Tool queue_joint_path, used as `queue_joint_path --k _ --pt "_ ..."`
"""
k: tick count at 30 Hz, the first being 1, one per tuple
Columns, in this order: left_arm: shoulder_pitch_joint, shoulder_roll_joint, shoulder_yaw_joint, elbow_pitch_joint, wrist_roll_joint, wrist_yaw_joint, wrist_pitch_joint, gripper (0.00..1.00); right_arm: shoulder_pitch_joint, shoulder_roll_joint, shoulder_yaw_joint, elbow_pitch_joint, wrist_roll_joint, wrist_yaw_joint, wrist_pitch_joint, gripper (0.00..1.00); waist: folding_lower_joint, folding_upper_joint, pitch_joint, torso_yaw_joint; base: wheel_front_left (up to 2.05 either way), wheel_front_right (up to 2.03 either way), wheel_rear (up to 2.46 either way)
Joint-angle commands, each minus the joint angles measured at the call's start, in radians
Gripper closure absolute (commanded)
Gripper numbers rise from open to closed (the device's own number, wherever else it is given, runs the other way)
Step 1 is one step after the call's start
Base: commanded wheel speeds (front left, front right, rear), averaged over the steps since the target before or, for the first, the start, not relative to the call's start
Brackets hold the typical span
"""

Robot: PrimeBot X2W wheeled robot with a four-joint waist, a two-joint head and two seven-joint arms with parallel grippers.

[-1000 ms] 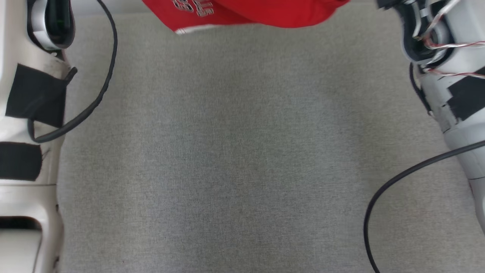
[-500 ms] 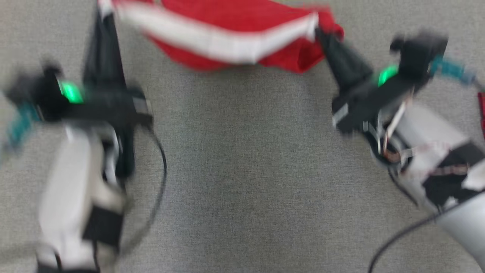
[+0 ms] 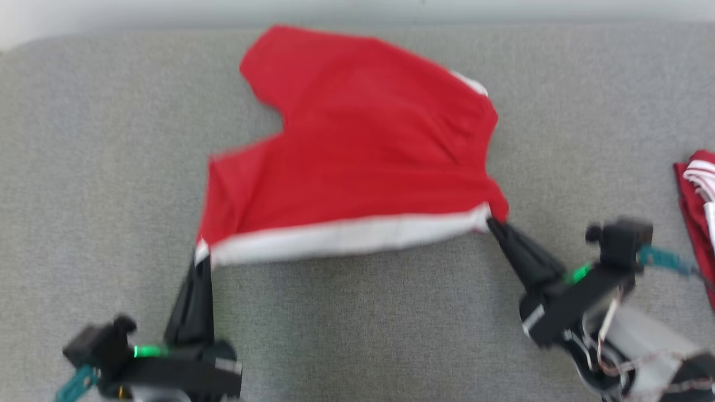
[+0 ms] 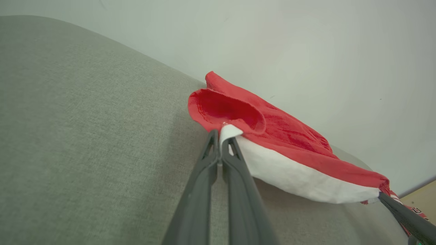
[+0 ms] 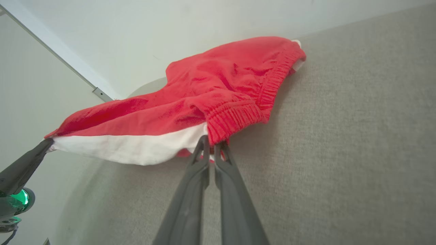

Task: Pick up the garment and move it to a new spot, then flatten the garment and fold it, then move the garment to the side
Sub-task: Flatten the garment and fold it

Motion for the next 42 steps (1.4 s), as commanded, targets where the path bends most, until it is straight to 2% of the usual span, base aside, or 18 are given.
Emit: queue_joint_path --k 1,6,12,25,33,39,42 --pt "0.057 0.018 0.003 -0.02 -0.014 -0.005 0.023 1.0 0.052 -0.013 -0.007 -0.01 0.002 0.0 -0.001 1.0 0.0002 0.0 -0.046 0.002 0.0 0.0 0.0" --pt "0.19 0.05 -0.009 -0.072 -0.056 0.0 0.113 1.0 0.179 -0.029 -0.032 -0.021 -0.009 0.0 -0.001 1.0 0.0002 0.0 -0.099 -0.005 0.0 0.0 0.0" --pt "0.342 0.056 -0.056 -0.141 -0.092 0.015 0.211 1.0 0.319 -0.04 -0.064 -0.022 -0.014 0.0 -0.002 1.0 0.0002 0.0 -0.152 -0.007 0.0 0.0 0.0" --pt "0.492 0.087 -0.095 -0.221 -0.106 0.043 0.294 1.0 0.517 -0.061 -0.14 -0.052 -0.031 0.0 0.001 1.0 0.0002 0.0 -0.175 -0.005 0.0 0.0 0.0" --pt "0.4 0.129 -0.097 -0.245 -0.069 0.016 0.308 1.0 0.521 -0.024 -0.192 -0.099 -0.015 0.0 0.018 1.0 0.0002 0.0 -0.143 -0.014 0.0 0.0 0.0" --pt "0.2 0.159 -0.079 -0.227 -0.045 -0.019 0.32 1.0 0.47 0.007 -0.234 -0.145 -0.001 0.0 0.054 1.0 0.0002 0.0 -0.104 -0.039 0.0 0.0 0.0" --pt "0.082 0.146 -0.067 -0.191 -0.062 -0.026 0.326 1.0 0.428 0.025 -0.249 -0.156 -0.008 0.0 0.072 1.0 0.0002 0.0 -0.079 -0.06 0.0 0.0 0.0"
